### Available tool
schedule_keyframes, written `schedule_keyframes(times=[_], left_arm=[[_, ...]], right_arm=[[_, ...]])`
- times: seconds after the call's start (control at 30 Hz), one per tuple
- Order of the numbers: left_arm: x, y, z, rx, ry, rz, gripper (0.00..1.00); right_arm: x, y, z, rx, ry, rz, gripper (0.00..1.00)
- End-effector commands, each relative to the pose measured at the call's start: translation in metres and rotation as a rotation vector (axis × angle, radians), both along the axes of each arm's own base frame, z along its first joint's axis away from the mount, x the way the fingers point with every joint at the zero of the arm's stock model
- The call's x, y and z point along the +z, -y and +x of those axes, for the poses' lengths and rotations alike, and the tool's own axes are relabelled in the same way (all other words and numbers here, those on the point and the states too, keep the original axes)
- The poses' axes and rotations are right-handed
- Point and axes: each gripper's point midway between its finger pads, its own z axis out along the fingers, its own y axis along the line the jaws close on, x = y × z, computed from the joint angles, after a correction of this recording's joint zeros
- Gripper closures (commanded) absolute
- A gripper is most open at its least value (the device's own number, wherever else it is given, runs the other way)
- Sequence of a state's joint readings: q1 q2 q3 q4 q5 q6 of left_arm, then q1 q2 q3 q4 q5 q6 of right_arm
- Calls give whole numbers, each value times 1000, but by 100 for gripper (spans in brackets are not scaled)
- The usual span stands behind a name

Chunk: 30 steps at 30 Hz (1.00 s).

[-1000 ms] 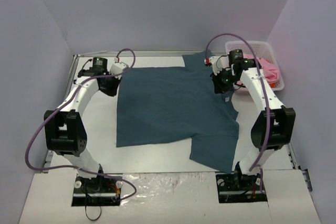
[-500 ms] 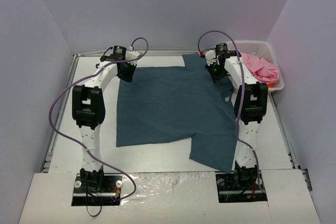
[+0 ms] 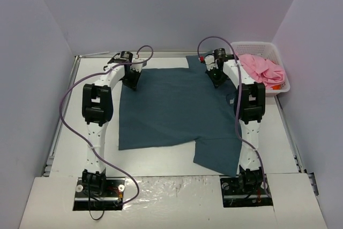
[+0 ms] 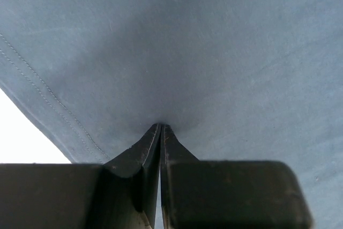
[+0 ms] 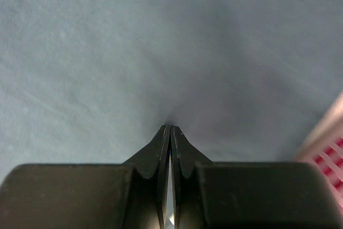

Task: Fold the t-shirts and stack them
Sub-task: Flatten out the tshirt

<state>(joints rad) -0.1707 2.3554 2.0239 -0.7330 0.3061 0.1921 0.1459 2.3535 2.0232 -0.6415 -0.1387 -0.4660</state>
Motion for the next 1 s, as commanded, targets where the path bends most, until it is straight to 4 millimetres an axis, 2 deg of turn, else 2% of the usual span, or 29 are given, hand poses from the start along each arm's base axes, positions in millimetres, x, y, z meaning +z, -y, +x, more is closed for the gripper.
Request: schedule_keyframes(times=[0.0,0.03,0.2,0.43,0.47,0.63,0.87,0.97], left_arm=[[-3,-8,-6,43,-55,4,98],[-6,-10,-7,51,-70,7,98],[-15,-26,-2,90,-90,24,98],[-11,-56,12,161,-72,53,98],[-6,-62,18,176,-54,50,98],[-2,-73,32,199,-30,57,98],[12,-79,61,219,56,63,98],[3,-82,65,214,47,84,98]], right_arm=[[-11,-6,-1,-4,-34,-10,100],[-19,-7,-1,-8,-48,-10,100],[-29,-12,5,-1,-58,-5,100],[-35,-21,27,3,-25,-4,100],[-35,-24,28,9,-23,-3,100],[-36,-37,40,42,7,-2,100],[-32,-68,51,109,47,45,100],[-32,-75,55,124,65,41,100]])
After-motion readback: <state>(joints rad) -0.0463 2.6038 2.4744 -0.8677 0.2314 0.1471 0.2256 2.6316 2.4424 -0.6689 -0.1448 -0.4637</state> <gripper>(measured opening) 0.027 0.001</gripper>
